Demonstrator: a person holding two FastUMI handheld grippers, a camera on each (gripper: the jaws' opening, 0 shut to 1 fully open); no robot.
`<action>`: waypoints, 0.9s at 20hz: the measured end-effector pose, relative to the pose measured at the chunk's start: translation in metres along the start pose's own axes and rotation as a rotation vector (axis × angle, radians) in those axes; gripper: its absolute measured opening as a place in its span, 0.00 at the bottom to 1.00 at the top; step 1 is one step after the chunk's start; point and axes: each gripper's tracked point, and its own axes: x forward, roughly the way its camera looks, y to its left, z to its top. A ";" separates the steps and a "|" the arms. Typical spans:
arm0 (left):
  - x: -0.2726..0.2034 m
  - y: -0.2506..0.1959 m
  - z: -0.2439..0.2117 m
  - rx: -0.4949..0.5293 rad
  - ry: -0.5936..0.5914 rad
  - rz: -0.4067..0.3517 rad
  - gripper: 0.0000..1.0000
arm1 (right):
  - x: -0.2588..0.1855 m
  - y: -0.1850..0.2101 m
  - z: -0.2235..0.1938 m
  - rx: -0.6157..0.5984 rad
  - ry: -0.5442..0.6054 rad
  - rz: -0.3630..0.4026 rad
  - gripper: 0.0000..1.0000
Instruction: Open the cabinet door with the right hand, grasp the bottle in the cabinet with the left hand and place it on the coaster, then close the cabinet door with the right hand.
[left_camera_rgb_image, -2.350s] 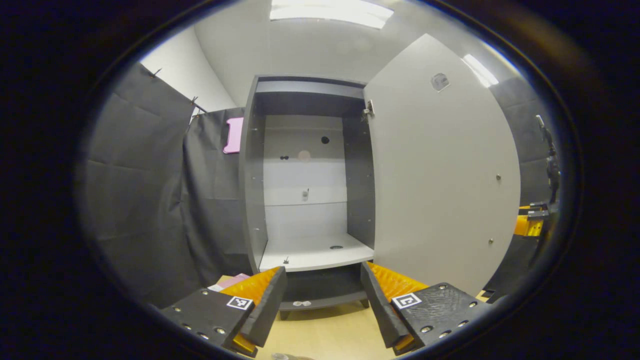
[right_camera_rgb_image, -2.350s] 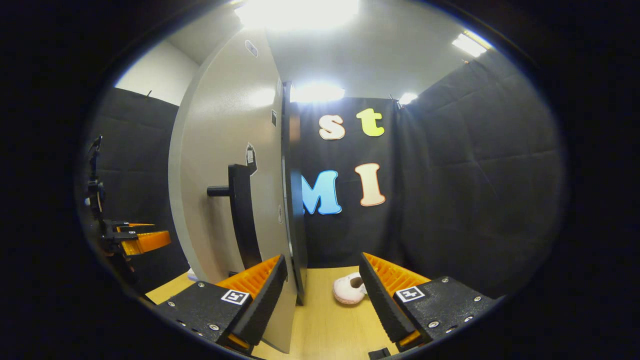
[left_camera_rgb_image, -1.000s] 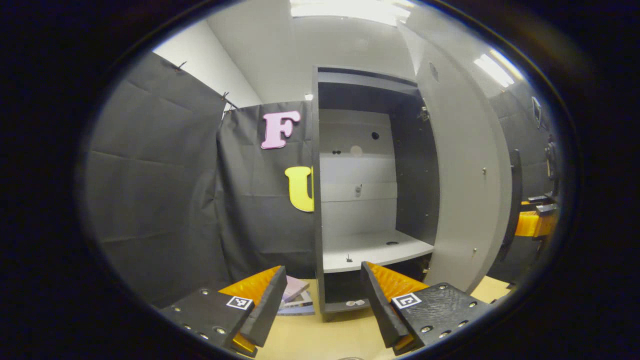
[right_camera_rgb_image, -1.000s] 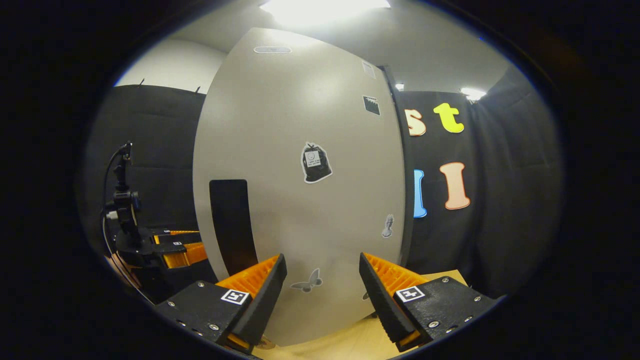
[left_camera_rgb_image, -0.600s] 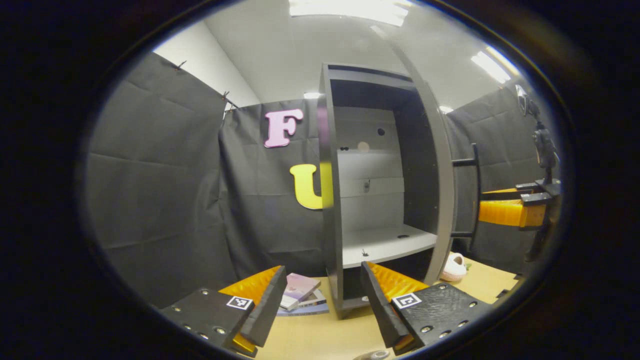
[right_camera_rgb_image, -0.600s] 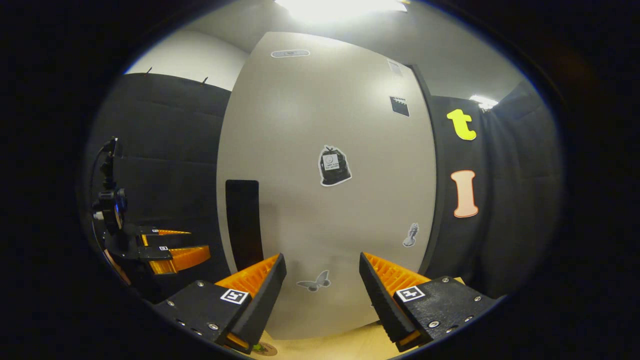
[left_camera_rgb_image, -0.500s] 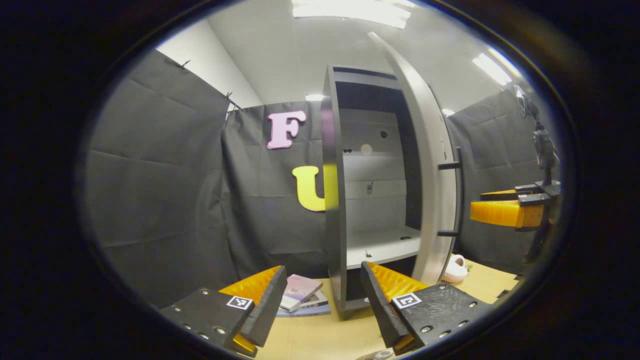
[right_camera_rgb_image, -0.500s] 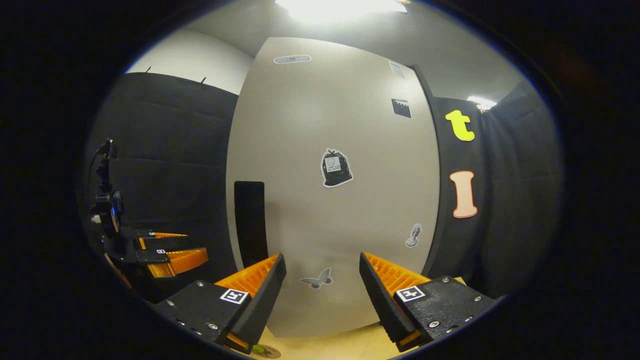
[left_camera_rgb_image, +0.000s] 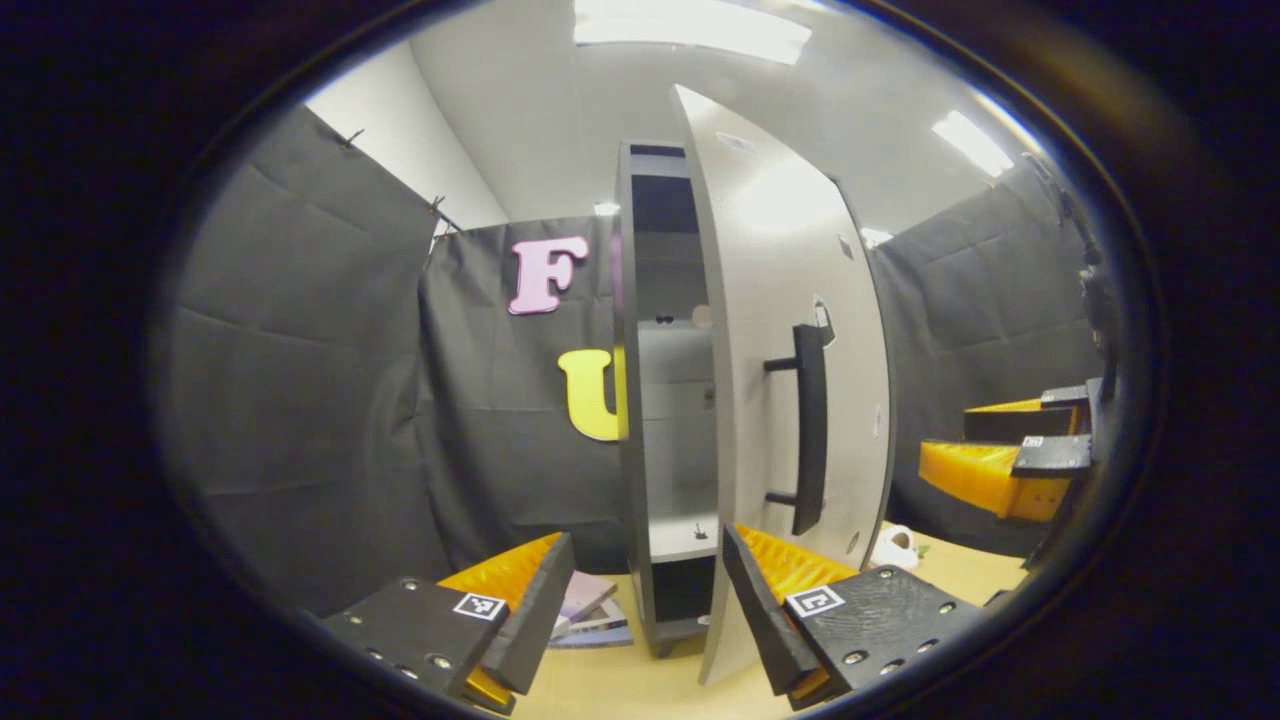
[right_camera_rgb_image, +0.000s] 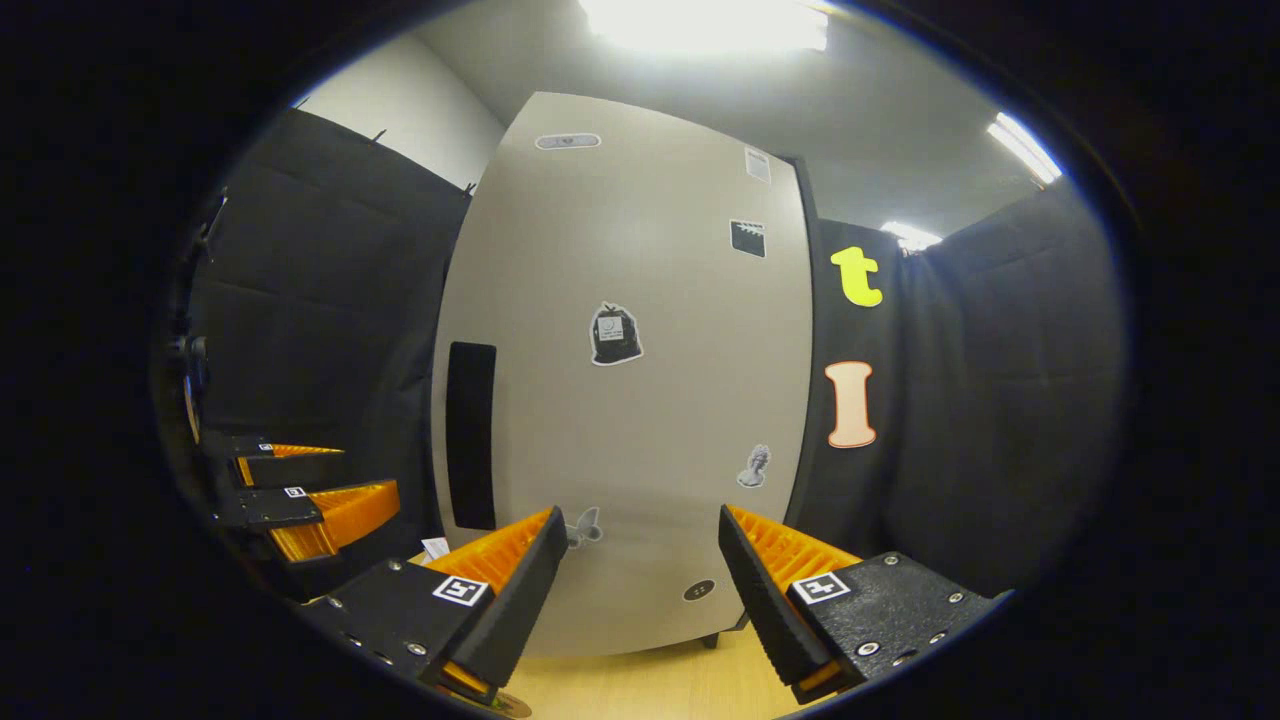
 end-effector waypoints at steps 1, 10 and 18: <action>0.001 -0.009 0.003 -0.010 0.004 -0.004 0.90 | 0.001 -0.001 0.001 0.012 -0.004 0.008 0.94; -0.001 -0.045 0.030 0.007 -0.007 0.057 0.90 | 0.001 -0.062 -0.019 0.115 0.071 -0.157 0.95; 0.009 -0.090 0.038 -0.019 -0.017 -0.015 0.86 | -0.001 -0.070 -0.019 0.075 0.065 -0.136 0.95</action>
